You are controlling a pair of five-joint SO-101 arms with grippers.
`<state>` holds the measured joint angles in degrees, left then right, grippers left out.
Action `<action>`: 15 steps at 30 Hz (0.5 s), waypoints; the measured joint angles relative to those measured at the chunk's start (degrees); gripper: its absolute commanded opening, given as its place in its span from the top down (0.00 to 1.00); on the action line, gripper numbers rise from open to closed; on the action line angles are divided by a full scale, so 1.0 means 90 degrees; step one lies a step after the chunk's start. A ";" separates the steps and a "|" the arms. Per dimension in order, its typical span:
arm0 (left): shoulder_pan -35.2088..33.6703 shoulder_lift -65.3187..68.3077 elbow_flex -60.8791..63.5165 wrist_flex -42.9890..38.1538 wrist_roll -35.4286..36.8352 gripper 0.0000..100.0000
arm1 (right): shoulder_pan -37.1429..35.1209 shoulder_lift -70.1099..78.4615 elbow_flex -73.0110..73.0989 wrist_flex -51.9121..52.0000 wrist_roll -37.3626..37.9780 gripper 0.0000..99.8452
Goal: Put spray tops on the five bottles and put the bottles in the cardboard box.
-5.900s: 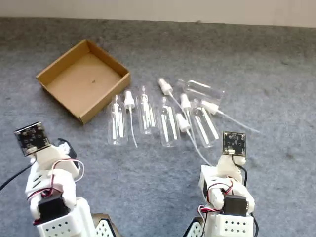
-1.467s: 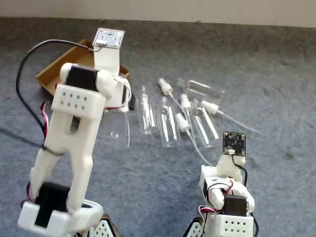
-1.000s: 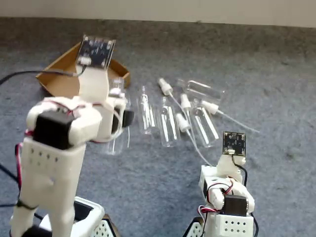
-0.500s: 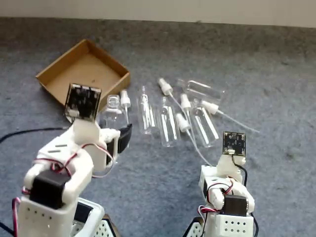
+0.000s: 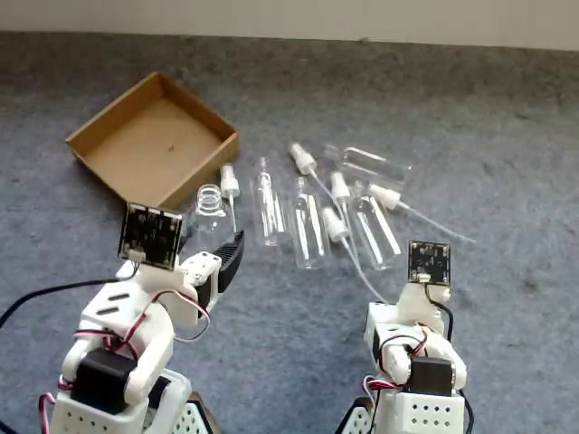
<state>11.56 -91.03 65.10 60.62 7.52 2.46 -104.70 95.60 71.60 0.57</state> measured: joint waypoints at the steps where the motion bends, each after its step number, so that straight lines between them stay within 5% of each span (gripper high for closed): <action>1: 0.0000 -0.0186 0.0156 -0.0107 0.0000 0.93 | 0.0000 0.0000 0.0000 0.0000 0.0000 0.99; 15: 0.0020 -0.1416 0.1416 -0.0899 0.0000 0.93 | 0.0029 0.0000 0.0000 0.0000 0.0000 0.99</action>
<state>11.74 -103.78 77.85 52.53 7.52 2.73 -104.70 95.60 71.60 0.57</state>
